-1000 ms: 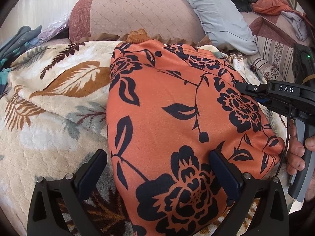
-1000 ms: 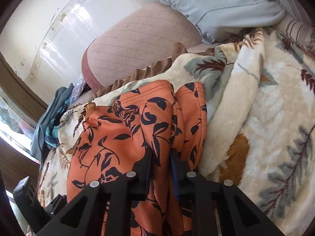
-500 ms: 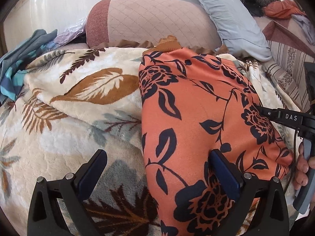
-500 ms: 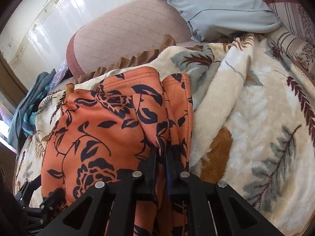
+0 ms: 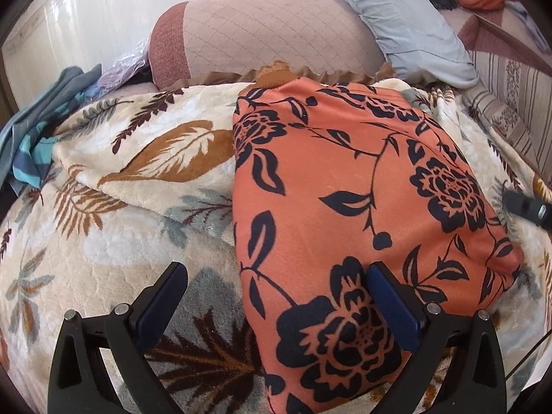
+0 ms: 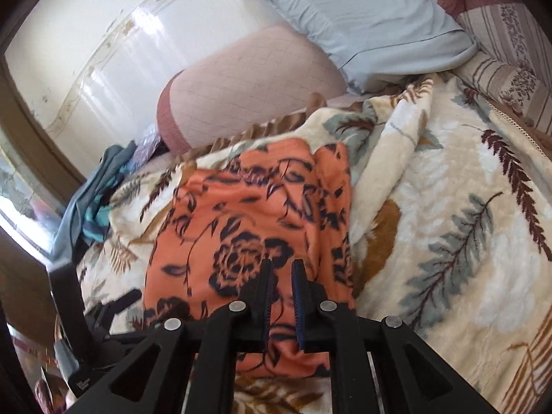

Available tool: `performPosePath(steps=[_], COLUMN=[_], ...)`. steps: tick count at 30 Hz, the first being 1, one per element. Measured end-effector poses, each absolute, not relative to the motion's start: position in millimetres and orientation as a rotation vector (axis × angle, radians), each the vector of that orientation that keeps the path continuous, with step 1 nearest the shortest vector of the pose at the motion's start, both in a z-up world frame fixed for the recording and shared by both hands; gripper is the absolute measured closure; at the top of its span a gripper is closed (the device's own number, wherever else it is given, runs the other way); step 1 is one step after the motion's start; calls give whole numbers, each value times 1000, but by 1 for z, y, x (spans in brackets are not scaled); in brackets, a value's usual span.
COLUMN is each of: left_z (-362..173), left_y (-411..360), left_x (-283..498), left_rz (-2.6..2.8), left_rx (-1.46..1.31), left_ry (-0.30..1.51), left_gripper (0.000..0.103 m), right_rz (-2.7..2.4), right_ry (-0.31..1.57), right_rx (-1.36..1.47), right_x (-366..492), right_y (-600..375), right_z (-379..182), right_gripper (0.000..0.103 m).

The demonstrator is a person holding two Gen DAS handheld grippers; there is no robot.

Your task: Fold small clothes

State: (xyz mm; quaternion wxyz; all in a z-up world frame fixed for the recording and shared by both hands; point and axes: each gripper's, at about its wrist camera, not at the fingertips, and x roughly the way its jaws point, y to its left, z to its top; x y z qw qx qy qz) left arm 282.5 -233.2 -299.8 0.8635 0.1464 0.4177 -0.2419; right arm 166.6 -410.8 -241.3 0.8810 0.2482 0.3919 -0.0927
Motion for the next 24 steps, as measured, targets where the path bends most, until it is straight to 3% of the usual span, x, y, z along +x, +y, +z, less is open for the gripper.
performPosePath(steps=[3,7,15,20,24], left_z=[-300,-300,-293,-317,-304], left_y=[-235,-226,-208,-217,-208], left_x=[284,294,286,279,283], left_rz=[-527,-550,-481,-543,-584], left_rx=[306,244,277,408,353], left_ry=[918,1017,958,1043,1022], left_gripper=[0,0,0,0,0], right_rz=[-211,-162,-192,-206,-227], right_ry=[1017,969,993,1023,966], right_rx=[572,714,560,493,518], right_x=[172,156,139,140,138], right_y=[-409,-426,-399,-388,-395], right_z=[-288,-295,-296,-294,-280], right_gripper=[89,89,92,92,93])
